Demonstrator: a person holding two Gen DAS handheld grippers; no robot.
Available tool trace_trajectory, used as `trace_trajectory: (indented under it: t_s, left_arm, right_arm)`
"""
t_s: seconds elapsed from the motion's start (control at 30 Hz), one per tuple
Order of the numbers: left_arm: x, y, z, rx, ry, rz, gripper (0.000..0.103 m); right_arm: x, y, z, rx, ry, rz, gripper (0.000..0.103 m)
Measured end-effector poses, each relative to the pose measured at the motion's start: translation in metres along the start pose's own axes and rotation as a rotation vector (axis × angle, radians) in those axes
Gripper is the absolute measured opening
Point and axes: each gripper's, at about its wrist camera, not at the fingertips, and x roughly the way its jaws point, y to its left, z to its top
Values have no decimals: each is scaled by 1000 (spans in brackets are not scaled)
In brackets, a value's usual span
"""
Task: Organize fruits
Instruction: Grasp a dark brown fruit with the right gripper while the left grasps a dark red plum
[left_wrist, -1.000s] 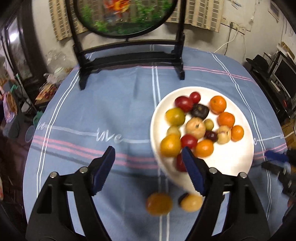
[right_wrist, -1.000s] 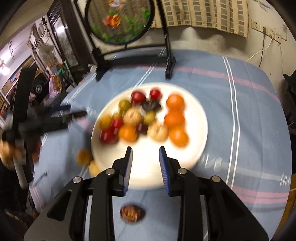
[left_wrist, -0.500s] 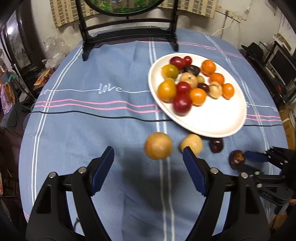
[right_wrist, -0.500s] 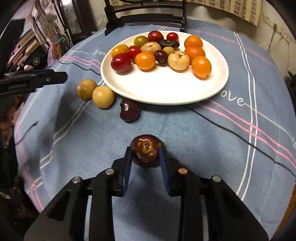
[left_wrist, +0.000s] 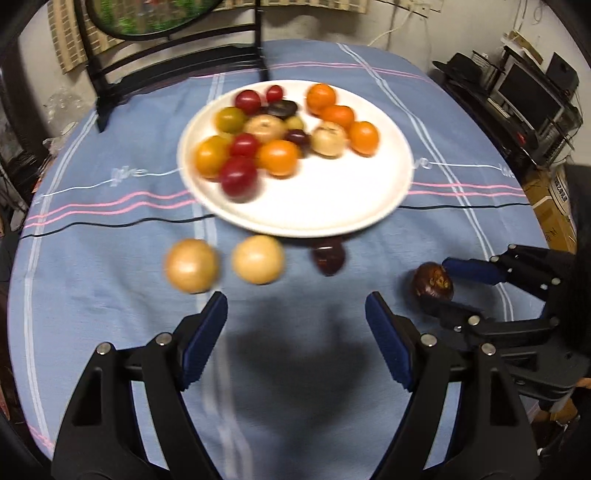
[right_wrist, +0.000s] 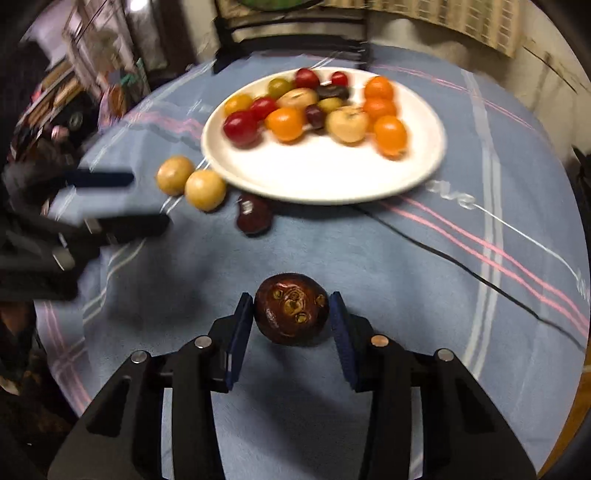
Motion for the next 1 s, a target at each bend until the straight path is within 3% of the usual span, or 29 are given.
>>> trace_trajectory:
  t_s: [0.17, 0.37, 0.4, 0.43, 0.5, 0.73, 1.0]
  left_arm:
    - [29, -37, 5, 47, -5, 42, 71]
    - [60, -32, 17, -1, 34, 109, 66]
    - [63, -31, 18, 0, 35, 110, 58]
    - [68, -29, 19, 0, 52, 98, 39]
    - [67, -26, 21, -7, 58, 82, 31]
    - [31, -22, 12, 35, 12, 60, 30]
    - [-28, -17, 17, 53, -98, 50, 30]
  right_arm:
    - [-16, -18, -8, 52, -18, -1, 43]
    - [-26, -23, -17, 55, -31, 26, 43]
    - [-26, -24, -18, 51, -33, 28, 42]
    - [-26, -25, -18, 53, -33, 29, 42]
    - [-26, -28, -19, 58, -34, 29, 42]
    - [-31, -30, -18, 84, -59, 49, 42]
    - [-38, -11, -11, 99, -91, 92, 43]
